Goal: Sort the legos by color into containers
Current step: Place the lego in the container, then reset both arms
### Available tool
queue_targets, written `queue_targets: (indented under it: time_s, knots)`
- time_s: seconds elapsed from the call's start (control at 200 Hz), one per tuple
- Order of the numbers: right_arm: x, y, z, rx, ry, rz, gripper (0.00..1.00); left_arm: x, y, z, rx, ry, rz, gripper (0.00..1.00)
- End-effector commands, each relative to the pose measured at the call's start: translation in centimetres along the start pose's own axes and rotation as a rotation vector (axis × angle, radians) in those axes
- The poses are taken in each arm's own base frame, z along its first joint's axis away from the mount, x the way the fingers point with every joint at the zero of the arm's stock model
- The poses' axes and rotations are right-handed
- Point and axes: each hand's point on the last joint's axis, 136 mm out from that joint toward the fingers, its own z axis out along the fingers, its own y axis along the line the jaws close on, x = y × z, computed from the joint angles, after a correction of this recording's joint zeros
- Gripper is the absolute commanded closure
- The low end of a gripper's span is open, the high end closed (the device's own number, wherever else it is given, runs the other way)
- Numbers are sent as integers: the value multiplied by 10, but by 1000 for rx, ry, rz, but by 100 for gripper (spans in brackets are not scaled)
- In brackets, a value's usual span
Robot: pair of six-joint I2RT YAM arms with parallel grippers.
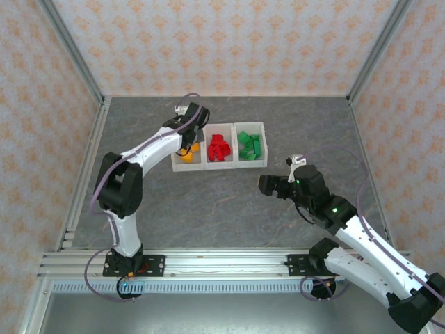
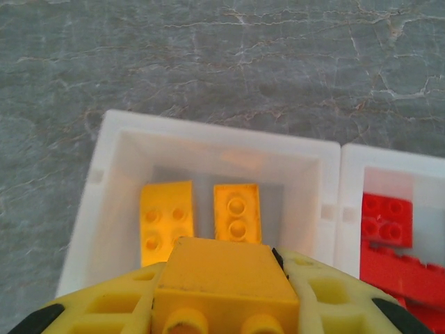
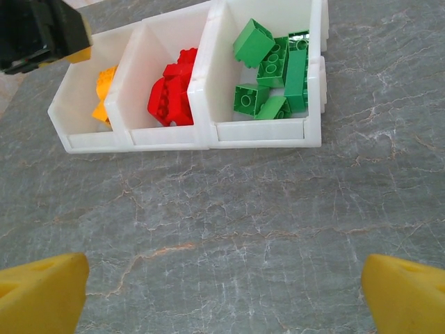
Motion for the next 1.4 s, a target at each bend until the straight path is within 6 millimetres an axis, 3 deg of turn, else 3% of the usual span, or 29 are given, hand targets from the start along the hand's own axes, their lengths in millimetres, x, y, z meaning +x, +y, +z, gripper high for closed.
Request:
queue_targets:
  time_s: [0.0, 0.125, 0.27, 0.45, 0.666, 0.691, 0.821, 0.956, 1.006, 1.081, 1.176, 1.241, 1.301, 1.397]
  knots:
    - [0, -3, 0, 17, -9, -6, 0, -7, -12, 12, 25, 1, 25, 76]
    - [0, -3, 0, 17, -7, -6, 0, -4, -13, 25, 20, 21, 19, 70]
    - [1, -2, 0, 15, -5, -5, 0, -4, -9, 27, 3, 17, 9, 48]
    - [1, -2, 1, 15, -3, -6, 0, -17, -5, 12, 2, -28, 3, 35]
    - [0, -2, 0, 14, -7, -6, 0, -42, -4, -23, 49, -111, -41, 31]
    - [0, -2, 0, 13, -7, -6, 0, -53, -3, -39, 73, -146, -58, 31]
    - [0, -2, 0, 12, -8, -6, 0, -75, -7, -82, 188, -265, -65, 30]
    - [-2, -4, -1, 29, -9, -8, 0, -93, 6, -135, 270, -435, -58, 14]
    - [-4, -8, -2, 60, -12, -1, 0, -97, 11, -161, 326, -518, -51, 1]
    - [-14, -17, -6, 131, -37, 16, 0, -100, 19, -208, 439, -677, -34, 1]
    - [-39, -23, -13, 203, -109, 28, 0, -90, 39, -268, 559, -940, 2, 1]
    - [-65, -17, -17, 212, -178, 26, 0, -76, 62, -295, 565, -1128, 9, 1]
    - [-93, -9, -24, 208, -267, 17, 0, -61, 89, -313, 520, -1298, -16, 1]
    - [-140, -10, -45, 270, -460, -5, 0, -44, 132, -311, 358, -1391, -105, 1]
